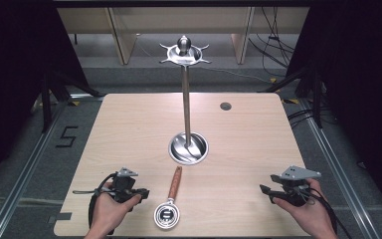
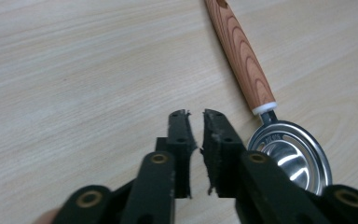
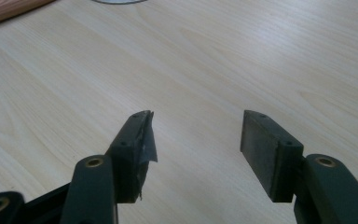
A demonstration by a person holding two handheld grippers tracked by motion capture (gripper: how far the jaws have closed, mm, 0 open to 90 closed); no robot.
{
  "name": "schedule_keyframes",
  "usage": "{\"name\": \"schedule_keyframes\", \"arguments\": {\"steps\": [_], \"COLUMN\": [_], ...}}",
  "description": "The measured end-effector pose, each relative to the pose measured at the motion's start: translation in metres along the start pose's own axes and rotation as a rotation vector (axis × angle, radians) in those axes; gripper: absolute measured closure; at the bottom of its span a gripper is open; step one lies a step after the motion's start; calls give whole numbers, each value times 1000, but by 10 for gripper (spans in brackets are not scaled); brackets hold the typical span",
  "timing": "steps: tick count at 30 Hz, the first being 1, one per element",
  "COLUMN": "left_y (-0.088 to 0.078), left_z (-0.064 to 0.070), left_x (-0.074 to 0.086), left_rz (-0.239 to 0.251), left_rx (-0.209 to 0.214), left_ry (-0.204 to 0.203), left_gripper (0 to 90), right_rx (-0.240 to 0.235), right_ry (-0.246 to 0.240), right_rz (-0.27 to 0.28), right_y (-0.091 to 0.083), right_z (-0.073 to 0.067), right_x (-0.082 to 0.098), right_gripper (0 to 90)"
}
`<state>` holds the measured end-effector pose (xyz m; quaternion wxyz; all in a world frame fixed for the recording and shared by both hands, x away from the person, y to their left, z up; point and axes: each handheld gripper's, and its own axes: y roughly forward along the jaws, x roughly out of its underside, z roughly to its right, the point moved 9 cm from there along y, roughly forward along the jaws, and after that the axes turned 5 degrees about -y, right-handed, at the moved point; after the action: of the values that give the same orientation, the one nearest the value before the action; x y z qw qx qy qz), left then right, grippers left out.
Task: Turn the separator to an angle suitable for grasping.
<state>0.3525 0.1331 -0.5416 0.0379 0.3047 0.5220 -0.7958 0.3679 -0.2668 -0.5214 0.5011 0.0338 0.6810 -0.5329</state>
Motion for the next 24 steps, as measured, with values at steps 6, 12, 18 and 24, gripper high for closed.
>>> {"name": "schedule_keyframes", "arguments": {"steps": [6, 12, 18, 24], "left_y": [15, 25, 30, 25], "left_z": [12, 19, 27, 48], "left_x": [5, 4, 0, -16], "left_rz": [-112, -168, -177, -96], "left_rx": [31, 32, 44, 71], "left_ry": [68, 134, 154, 181], "left_gripper": [891, 892, 891, 892], "right_rx": [16, 9, 9, 13], "right_ry": [-12, 15, 9, 8], "right_rz": [-2, 0, 4, -4], "right_y": [0, 1, 2, 2], "right_z": [3, -1, 0, 1], "right_x": [1, 0, 0, 1], "right_gripper": [443, 443, 443, 442]}}
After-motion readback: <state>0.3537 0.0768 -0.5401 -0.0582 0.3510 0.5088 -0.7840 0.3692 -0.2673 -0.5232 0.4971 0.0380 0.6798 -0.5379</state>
